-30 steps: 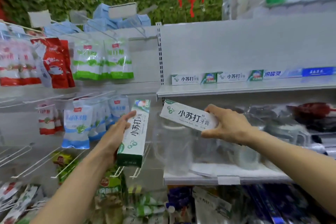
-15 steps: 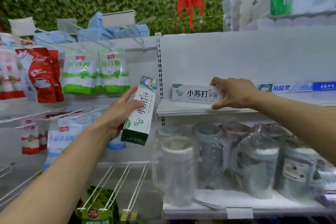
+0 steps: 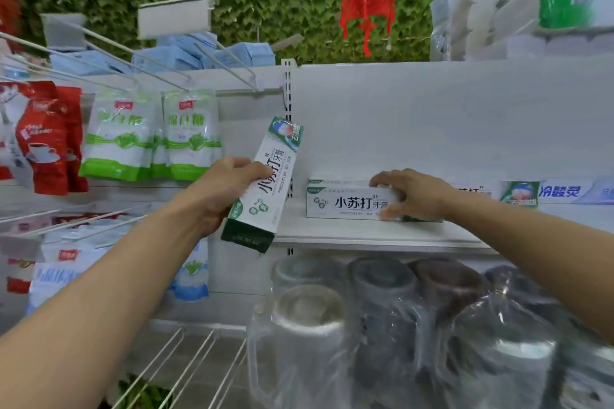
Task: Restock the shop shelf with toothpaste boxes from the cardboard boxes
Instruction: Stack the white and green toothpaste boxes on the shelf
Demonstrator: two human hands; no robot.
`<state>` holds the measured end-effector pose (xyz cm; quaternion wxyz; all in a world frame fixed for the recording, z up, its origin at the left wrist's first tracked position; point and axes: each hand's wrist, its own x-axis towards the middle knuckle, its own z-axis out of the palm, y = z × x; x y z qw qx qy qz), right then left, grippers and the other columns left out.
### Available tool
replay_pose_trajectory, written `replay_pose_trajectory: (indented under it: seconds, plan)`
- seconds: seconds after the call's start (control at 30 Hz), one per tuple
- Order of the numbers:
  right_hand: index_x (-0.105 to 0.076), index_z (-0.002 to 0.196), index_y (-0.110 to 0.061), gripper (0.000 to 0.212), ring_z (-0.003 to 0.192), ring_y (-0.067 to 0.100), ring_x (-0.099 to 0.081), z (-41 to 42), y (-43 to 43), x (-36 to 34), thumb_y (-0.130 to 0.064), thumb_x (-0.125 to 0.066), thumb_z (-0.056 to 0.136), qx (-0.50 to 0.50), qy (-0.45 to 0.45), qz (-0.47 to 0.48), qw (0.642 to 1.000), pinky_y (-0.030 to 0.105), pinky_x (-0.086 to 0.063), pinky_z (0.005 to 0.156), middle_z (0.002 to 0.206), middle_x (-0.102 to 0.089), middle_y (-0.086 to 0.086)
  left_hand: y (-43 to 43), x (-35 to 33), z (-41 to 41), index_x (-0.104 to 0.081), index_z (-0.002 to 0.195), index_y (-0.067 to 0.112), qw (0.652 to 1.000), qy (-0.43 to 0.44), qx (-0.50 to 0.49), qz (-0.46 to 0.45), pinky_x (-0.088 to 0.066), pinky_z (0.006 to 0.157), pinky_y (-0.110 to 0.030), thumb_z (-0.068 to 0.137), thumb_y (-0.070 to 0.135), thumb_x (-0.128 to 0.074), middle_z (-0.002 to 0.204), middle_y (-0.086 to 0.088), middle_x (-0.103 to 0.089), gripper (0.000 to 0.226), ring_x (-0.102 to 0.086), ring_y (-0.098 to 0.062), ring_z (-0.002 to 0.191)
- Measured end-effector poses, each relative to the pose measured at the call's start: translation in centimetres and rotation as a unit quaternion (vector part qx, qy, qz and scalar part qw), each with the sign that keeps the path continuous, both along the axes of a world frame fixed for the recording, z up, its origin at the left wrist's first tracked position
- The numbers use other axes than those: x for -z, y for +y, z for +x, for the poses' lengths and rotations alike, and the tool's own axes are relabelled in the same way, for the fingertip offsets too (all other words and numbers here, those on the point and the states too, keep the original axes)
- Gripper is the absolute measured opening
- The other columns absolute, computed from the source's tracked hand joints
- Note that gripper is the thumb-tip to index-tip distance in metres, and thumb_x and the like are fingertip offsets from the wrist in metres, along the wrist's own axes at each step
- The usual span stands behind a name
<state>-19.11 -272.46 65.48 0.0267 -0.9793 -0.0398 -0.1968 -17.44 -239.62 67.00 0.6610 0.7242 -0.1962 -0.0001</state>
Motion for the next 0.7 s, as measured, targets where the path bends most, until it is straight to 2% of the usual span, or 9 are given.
replay_pose_trajectory:
  seconds: [0.07, 0.1, 0.17, 0.3, 0.4, 0.5, 0.57, 0.63, 0.7]
  plan:
    - [-0.041, 0.133, -0.042, 0.058, 0.119, 0.02, -0.048, 1.0, -0.5, 0.2, -0.047, -0.067, 0.082, 0.005, -0.001, -0.005, 1.0, 0.04, -0.043, 0.096, 0.135, -0.049, -0.006, -1.0, -0.1, 0.4, -0.063, 0.096, 0.007, 1.0, 0.0, 0.0, 0.009, -0.051, 0.042, -0.02, 0.094, 0.016, -0.059, 0.069, -0.006, -0.074, 0.01, -0.066, -0.013, 0.049]
    - [-0.039, 0.136, -0.042, 0.059, 0.117, 0.02, -0.049, 1.4, -0.6, 0.3, -0.046, -0.066, 0.084, 0.01, 0.0, -0.008, 1.0, 0.04, -0.044, 0.095, 0.136, -0.049, -0.005, -1.5, -0.2, 0.6, -0.064, 0.095, 0.008, 1.0, -0.001, 0.002, 0.01, -0.051, 0.042, -0.02, 0.094, 0.015, -0.059, 0.068, -0.005, -0.073, 0.009, -0.066, -0.013, 0.049]
    - [-0.035, 0.139, -0.041, 0.059, 0.114, 0.019, -0.05, 1.9, -0.8, 0.4, -0.045, -0.062, 0.087, 0.018, -0.001, -0.017, 1.0, 0.037, -0.044, 0.093, 0.136, -0.049, -0.005, -2.3, -0.2, 1.0, -0.064, 0.101, 0.009, 1.0, -0.004, 0.007, 0.007, -0.05, 0.042, -0.021, 0.093, 0.014, -0.06, 0.071, -0.006, -0.074, 0.01, -0.067, -0.013, 0.051]
    - [-0.034, 0.141, -0.037, 0.058, 0.122, 0.019, -0.047, 3.3, -0.7, 0.6, -0.048, -0.056, 0.089, 0.035, -0.037, -0.081, 0.995, 0.037, -0.039, 0.094, 0.139, -0.048, -0.006, -3.2, 0.0, 2.1, -0.061, 0.121, 0.013, 1.0, -0.019, 0.005, 0.01, -0.051, 0.044, -0.024, 0.088, 0.014, -0.067, 0.083, -0.011, -0.075, 0.034, -0.07, -0.017, 0.057]
    - [-0.035, 0.141, -0.035, 0.059, 0.121, 0.02, -0.049, 4.1, -0.5, 0.7, -0.05, -0.056, 0.088, 0.05, -0.042, -0.104, 0.992, 0.039, -0.04, 0.095, 0.139, -0.049, -0.005, -3.8, 0.1, 2.6, -0.062, 0.121, 0.017, 0.999, -0.025, 0.016, 0.018, -0.051, 0.044, -0.024, 0.087, 0.014, -0.068, 0.084, -0.011, -0.076, 0.034, -0.07, -0.017, 0.057]
    - [-0.035, 0.142, -0.034, 0.06, 0.126, 0.021, -0.044, 4.1, -0.4, 0.5, -0.046, -0.059, 0.088, 0.044, -0.028, -0.078, 0.996, 0.038, -0.041, 0.093, 0.145, -0.041, -0.004, -4.1, 0.0, 2.6, -0.062, 0.12, 0.021, 0.999, -0.025, 0.035, 0.02, -0.051, 0.045, -0.023, 0.086, 0.012, -0.069, 0.083, -0.009, -0.076, 0.036, -0.07, -0.015, 0.057]
    - [-0.029, 0.146, -0.034, 0.069, 0.134, 0.021, -0.035, 3.5, 0.0, 0.2, -0.041, -0.063, 0.087, -0.003, -0.073, -0.015, 0.997, 0.04, -0.043, 0.096, 0.154, -0.027, -0.002, -4.2, -0.2, 2.7, -0.062, 0.122, 0.021, 0.998, -0.036, 0.047, 0.037, -0.054, 0.048, -0.024, 0.083, 0.012, -0.071, 0.088, -0.007, -0.076, 0.041, -0.071, -0.016, 0.061]
    - [-0.022, 0.149, -0.029, 0.084, 0.137, 0.022, -0.028, 2.0, 1.0, -0.6, -0.037, -0.071, 0.081, -0.086, -0.177, 0.028, 0.98, 0.044, -0.043, 0.099, 0.156, -0.018, 0.001, -4.5, -0.7, 2.9, -0.062, 0.124, 0.019, 0.994, -0.064, 0.053, 0.071, -0.056, 0.052, -0.027, 0.08, 0.012, -0.074, 0.095, -0.006, -0.076, 0.047, -0.072, -0.018, 0.068]
    - [-0.019, 0.15, -0.022, 0.098, 0.141, 0.022, -0.023, 0.2, 2.1, -2.0, -0.04, -0.076, 0.073, -0.144, -0.233, -0.055, 0.96, 0.044, -0.031, 0.111, 0.157, -0.017, 0.005, -5.3, -1.5, 3.0, -0.06, 0.124, 0.016, 0.986, -0.107, 0.047, 0.122, -0.056, 0.055, -0.027, 0.076, 0.013, -0.078, 0.104, -0.004, -0.074, 0.052, -0.072, -0.019, 0.073]
